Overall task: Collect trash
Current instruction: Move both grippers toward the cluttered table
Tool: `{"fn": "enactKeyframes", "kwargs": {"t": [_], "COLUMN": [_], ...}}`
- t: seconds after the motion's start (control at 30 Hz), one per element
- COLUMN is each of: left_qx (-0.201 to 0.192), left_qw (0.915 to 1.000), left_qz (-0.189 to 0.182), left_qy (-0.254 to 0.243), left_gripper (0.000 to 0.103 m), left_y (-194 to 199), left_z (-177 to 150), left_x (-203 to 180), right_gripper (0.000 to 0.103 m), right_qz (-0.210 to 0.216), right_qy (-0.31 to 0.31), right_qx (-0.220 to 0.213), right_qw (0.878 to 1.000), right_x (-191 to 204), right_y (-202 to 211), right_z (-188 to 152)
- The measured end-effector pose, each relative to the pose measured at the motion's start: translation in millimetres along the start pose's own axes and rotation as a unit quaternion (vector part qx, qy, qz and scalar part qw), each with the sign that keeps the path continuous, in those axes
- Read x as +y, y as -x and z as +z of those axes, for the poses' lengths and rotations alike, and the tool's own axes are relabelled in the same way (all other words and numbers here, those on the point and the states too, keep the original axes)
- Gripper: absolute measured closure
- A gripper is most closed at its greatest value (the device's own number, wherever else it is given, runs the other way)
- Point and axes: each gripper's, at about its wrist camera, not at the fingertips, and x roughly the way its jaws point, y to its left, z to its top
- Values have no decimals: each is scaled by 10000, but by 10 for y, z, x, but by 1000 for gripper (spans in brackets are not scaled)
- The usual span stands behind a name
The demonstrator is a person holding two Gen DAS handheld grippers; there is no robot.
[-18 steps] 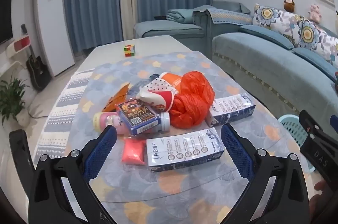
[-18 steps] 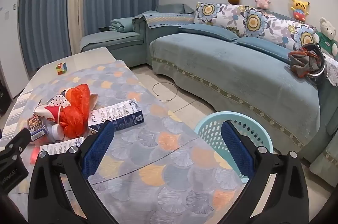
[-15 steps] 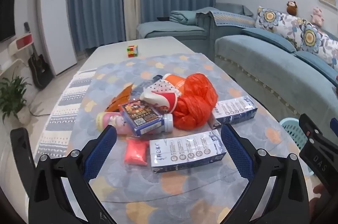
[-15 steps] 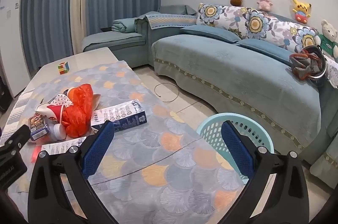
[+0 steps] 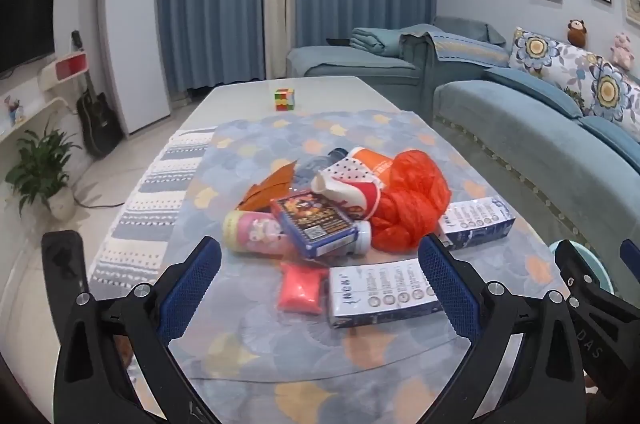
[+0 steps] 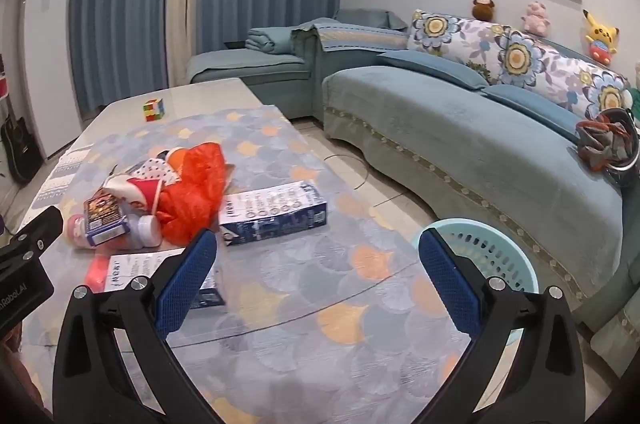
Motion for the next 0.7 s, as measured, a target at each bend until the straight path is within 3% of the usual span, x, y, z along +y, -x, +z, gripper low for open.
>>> {"fn": "enactKeyframes", "kwargs": {"t": [0.33, 0.7], "left_qx": [11, 2], "left_qw": [10000, 9997], "left_qz": [-55, -242], "left_qy": [26, -23], "left_gripper": [7, 7], "left_y": [25, 17], "left_z": [-32, -50], "left_x": [155, 73], "right_gripper": [7, 7], "right_qz": [73, 158], "right_qy": [46, 20], "right_qx": [52, 78], "right_qw": [9999, 9998], "right_x": [49, 3], "right_y": [17, 15], "right_z": [-5, 3]}}
